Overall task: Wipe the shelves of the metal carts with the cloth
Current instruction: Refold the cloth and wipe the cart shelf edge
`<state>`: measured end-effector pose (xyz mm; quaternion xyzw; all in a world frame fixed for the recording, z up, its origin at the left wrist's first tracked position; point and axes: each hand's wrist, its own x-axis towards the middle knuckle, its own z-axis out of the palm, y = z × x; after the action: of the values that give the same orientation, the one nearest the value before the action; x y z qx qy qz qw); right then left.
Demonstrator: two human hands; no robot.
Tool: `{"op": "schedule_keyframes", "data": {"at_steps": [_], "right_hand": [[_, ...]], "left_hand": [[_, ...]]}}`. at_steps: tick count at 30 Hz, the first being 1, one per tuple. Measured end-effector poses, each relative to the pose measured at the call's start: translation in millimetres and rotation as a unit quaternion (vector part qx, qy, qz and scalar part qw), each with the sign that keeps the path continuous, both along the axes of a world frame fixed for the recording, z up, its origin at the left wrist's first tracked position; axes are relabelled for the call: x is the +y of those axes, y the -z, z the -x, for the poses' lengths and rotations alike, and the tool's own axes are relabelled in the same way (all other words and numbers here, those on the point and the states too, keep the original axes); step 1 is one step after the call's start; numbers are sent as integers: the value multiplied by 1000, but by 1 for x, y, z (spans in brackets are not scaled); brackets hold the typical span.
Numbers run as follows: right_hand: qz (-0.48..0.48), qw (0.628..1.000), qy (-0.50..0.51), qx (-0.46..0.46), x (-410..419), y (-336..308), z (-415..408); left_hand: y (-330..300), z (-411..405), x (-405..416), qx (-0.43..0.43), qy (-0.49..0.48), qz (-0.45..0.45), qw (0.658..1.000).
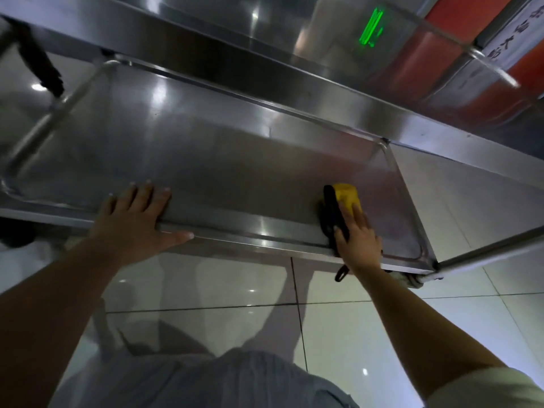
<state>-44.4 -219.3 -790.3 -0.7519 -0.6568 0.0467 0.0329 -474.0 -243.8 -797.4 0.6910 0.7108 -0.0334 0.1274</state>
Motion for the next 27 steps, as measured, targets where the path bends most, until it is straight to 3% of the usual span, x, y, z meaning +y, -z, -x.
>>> {"op": "schedule_keyframes", "data": {"at_steps": [7, 12, 14, 16, 18, 20, 22, 24, 27], "right_hand": [[-17, 982, 188, -27, -2, 0, -74], [6, 936, 351, 21, 16, -3, -49], [0, 956, 293, -4, 14, 1, -34], [-41, 990, 125, -55, -7, 6, -38], [-36, 998, -51, -21, -22, 1, -68], [-5, 993, -111, 37, -22, -10, -111], [2, 998, -47, 48, -19, -16, -140], [-30, 996, 81, 12, -12, -6, -137], [-14, 954, 301, -6, 12, -1, -74]], "left_hand": [[-1, -52, 16, 26, -52, 29, 998], [-3, -93, 23, 22, -6, 6, 1000], [-2, -113, 23, 22, 24, -15, 999], [2, -124, 24, 13, 18, -33, 999], [7, -124, 26, 1, 6, -36, 999], [12, -122, 28, -2, 9, -41, 999], [15, -123, 28, -2, 9, -52, 999], [17, -125, 26, 2, 5, -68, 998], [21, -125, 25, 11, 2, -83, 996]]}}
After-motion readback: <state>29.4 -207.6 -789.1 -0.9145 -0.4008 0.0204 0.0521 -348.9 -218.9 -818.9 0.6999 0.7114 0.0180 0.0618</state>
